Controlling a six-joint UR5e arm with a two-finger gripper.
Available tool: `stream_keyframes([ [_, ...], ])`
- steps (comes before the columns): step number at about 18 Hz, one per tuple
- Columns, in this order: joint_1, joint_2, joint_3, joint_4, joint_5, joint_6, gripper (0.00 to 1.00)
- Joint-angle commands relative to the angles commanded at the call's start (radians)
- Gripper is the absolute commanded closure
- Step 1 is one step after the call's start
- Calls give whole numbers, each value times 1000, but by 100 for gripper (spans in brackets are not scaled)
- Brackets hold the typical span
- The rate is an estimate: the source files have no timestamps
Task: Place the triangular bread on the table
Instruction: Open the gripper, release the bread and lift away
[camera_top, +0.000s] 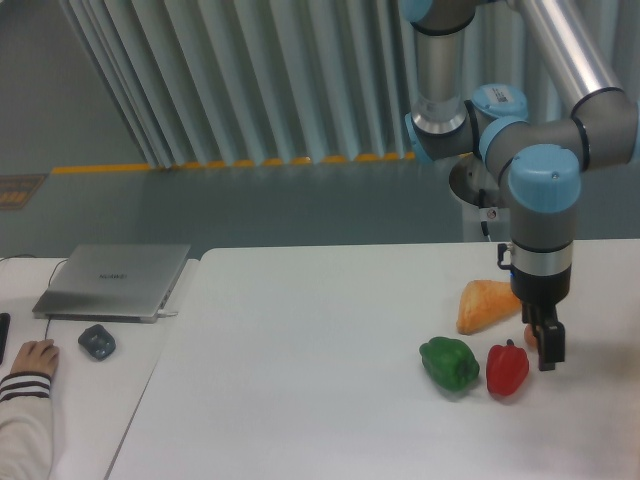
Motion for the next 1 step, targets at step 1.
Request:
stream_keyframes([
  [1, 0, 0, 0, 2, 9, 0, 0],
])
